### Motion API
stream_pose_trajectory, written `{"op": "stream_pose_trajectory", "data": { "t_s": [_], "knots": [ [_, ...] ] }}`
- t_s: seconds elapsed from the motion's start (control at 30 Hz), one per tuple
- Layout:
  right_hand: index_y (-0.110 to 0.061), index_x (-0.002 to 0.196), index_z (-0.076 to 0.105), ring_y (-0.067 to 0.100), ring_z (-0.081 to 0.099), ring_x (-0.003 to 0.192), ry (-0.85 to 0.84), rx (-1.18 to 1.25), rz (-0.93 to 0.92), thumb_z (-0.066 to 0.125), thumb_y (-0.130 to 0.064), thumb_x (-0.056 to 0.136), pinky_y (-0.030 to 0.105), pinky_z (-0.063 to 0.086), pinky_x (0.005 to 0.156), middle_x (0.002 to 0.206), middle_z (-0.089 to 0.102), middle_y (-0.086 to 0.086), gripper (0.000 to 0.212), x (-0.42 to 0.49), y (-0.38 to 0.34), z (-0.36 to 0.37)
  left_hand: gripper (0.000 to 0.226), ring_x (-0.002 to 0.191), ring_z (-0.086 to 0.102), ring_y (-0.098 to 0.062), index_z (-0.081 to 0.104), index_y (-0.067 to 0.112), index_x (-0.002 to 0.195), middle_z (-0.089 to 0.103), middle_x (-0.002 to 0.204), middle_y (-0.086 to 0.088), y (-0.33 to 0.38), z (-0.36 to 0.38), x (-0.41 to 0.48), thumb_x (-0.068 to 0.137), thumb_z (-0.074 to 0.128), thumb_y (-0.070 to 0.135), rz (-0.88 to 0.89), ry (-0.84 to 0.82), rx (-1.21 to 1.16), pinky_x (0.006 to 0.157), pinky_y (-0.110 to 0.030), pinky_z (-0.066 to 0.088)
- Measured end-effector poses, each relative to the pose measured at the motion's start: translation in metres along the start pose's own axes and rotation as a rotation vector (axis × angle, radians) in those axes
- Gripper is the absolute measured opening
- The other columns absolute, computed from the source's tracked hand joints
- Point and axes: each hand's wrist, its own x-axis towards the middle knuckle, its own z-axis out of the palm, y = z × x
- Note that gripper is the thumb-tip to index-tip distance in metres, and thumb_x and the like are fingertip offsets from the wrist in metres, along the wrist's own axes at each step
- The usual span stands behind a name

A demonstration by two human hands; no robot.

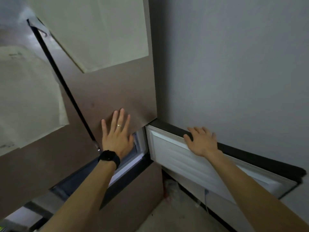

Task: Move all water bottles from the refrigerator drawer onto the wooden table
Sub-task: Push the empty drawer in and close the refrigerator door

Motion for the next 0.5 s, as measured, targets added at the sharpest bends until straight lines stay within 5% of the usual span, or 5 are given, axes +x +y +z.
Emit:
{"op": "stream_pose_trajectory", "data": {
  "t_s": [0.13,0.3,0.5],
  "knots": [
    [-0.037,0.157,0.011,0.036,0.039,0.135,-0.019,-0.122,0.027,0.015,-0.059,0.100,0.055,0.021,0.113,0.155,0.037,0.004,0.061,-0.009,0.013,0.028,0.081,0.151,-0.026,-0.020,0.021,0.020,0.160,-0.021,0.165,-0.001,0.001,0.012,-0.002,0.091,0.057,0.041,-0.030,-0.019,0.025,0.116,-0.064,-0.010],
    [-0.032,0.158,0.012,0.035,0.040,0.132,0.003,-0.108,0.050,0.016,-0.055,0.102,0.052,0.026,0.106,0.154,0.038,0.006,0.061,-0.023,-0.002,0.034,0.078,0.150,-0.028,-0.021,0.012,0.020,0.162,-0.032,0.161,-0.001,0.001,0.010,-0.004,0.095,0.046,0.043,-0.024,-0.052,0.050,0.116,-0.062,-0.014],
    [-0.029,0.159,-0.002,0.035,0.034,0.137,-0.127,-0.037,0.032,0.014,-0.052,0.104,0.048,0.033,0.105,0.162,0.027,0.004,0.062,-0.058,-0.032,0.033,0.071,0.155,0.000,-0.026,0.024,0.020,0.160,0.005,0.168,-0.007,-0.014,-0.008,-0.024,0.096,0.052,0.036,0.055,0.002,-0.077,0.121,-0.062,0.004]
  ]
}}
